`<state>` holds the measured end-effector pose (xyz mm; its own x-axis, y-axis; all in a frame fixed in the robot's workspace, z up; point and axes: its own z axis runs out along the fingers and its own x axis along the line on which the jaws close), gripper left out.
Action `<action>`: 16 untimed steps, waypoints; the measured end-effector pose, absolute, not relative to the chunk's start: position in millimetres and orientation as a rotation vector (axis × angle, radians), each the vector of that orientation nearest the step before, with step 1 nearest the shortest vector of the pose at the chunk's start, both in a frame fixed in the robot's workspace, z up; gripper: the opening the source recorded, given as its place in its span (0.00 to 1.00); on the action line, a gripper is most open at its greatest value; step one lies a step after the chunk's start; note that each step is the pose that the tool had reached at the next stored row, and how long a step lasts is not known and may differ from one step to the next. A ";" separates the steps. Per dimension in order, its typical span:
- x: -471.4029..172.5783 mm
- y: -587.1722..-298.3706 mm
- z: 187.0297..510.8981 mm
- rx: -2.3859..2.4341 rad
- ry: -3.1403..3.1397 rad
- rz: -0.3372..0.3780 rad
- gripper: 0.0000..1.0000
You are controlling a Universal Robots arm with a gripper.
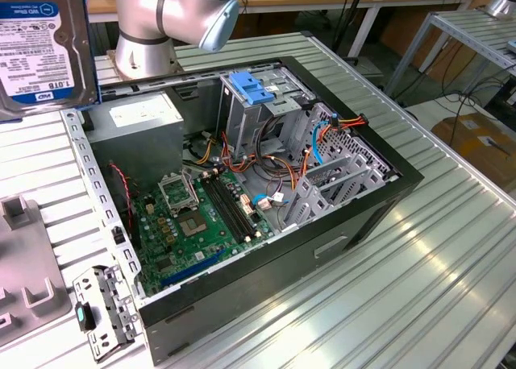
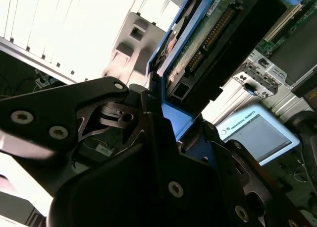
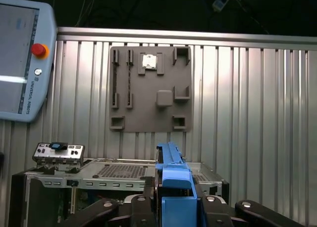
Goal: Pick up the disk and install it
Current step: 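Pick up the disk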
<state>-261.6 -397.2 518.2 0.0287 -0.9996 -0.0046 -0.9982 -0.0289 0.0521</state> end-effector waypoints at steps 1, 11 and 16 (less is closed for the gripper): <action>-257.7 -397.2 518.2 2.228 -2.165 -0.061 0.37; -222.7 -397.3 518.1 2.228 -2.165 -0.062 0.37; -209.8 -397.3 517.8 2.228 -2.165 -0.061 0.37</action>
<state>-209.8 -397.3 517.8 0.0286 -0.9996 -0.0041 -0.9982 -0.0288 0.0522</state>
